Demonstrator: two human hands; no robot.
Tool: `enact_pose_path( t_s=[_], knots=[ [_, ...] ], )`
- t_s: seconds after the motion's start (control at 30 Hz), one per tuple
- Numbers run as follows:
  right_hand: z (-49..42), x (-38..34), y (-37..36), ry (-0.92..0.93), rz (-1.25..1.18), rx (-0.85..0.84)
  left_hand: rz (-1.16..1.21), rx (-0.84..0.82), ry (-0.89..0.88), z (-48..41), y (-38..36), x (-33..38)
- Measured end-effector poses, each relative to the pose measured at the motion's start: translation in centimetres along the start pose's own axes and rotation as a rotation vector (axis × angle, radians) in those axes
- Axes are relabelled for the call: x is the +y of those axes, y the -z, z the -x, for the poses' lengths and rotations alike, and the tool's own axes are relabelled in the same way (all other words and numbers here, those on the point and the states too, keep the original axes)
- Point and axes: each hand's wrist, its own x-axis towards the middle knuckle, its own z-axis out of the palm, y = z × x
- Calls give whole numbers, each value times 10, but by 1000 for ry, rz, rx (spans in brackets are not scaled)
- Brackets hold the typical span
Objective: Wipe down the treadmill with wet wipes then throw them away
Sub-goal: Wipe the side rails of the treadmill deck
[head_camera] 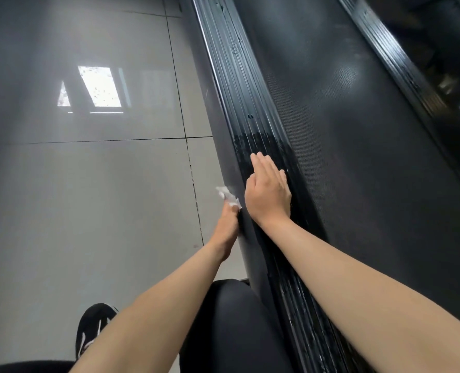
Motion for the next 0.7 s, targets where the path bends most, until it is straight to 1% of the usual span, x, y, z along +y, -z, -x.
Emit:
enact_pose_path(
  t_s=[0.07, 0.17, 0.23, 0.33, 0.5, 0.63, 0.7],
  knots=[
    [-2, -1, 1, -9, 9, 10, 60, -20, -168, -9, 0, 16],
    [-9, -4, 2, -52, -4, 67, 91, 22, -252, -24, 0, 45],
    [-11, -6, 0, -51, -3, 98, 94, 5, -282, -34, -1, 55],
    [-11, -5, -4, -18, 17, 140, 62, 37, -264, -42, -1, 49],
    [-14, -5, -7, 7, 61, 168, 18, 19, -196, -47, 2, 26],
    [-15, -6, -7, 20, 89, 149, -53, 53, -143, -47, 4, 21],
    [-14, -7, -6, 16, 104, 140, -84, 31, -98, -50, 9, 25]
  ],
)
